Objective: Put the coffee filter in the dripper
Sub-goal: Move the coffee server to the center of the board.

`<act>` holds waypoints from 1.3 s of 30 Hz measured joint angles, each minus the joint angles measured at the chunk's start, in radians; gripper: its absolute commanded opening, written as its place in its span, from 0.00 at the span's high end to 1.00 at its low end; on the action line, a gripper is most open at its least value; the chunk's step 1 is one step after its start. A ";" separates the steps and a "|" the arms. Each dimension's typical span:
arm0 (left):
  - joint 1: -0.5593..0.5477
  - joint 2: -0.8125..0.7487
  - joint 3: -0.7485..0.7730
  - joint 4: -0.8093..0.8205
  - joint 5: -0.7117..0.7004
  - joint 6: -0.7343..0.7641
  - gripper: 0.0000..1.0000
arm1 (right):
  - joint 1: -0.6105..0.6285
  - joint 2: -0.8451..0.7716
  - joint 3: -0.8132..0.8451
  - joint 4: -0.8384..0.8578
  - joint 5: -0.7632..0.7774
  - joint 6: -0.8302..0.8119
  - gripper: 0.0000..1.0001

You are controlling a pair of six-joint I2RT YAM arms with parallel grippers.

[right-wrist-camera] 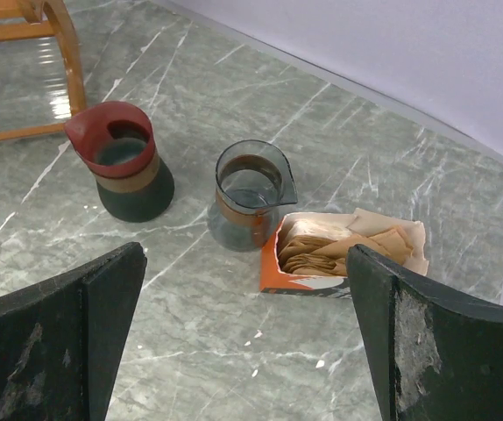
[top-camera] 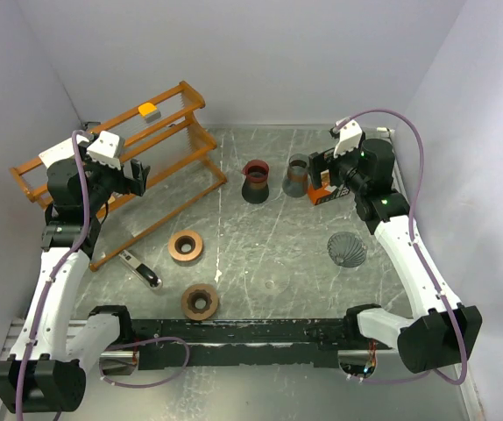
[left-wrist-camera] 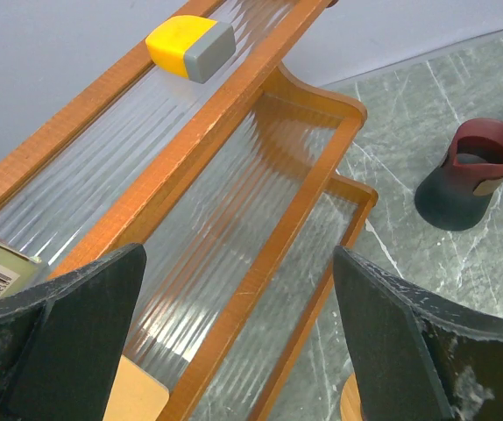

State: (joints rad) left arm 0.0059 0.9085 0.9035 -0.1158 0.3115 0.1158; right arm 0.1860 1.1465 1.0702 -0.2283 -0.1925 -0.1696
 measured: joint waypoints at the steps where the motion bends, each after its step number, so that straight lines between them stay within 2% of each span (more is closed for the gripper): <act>1: 0.000 0.000 0.000 0.000 0.000 0.000 0.01 | 0.000 0.000 0.000 0.000 -0.001 0.000 0.00; 26: 0.006 -0.013 -0.016 0.000 -0.001 0.011 0.01 | 0.000 0.000 0.006 -0.012 -0.008 -0.001 0.00; 39: 0.006 -0.012 -0.006 -0.092 0.026 0.160 0.01 | 0.001 0.000 0.034 -0.058 0.003 -0.089 0.00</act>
State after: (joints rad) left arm 0.0116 0.8967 0.8974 -0.2081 0.3374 0.2756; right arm 0.1867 1.1465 1.1046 -0.2859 -0.1894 -0.2588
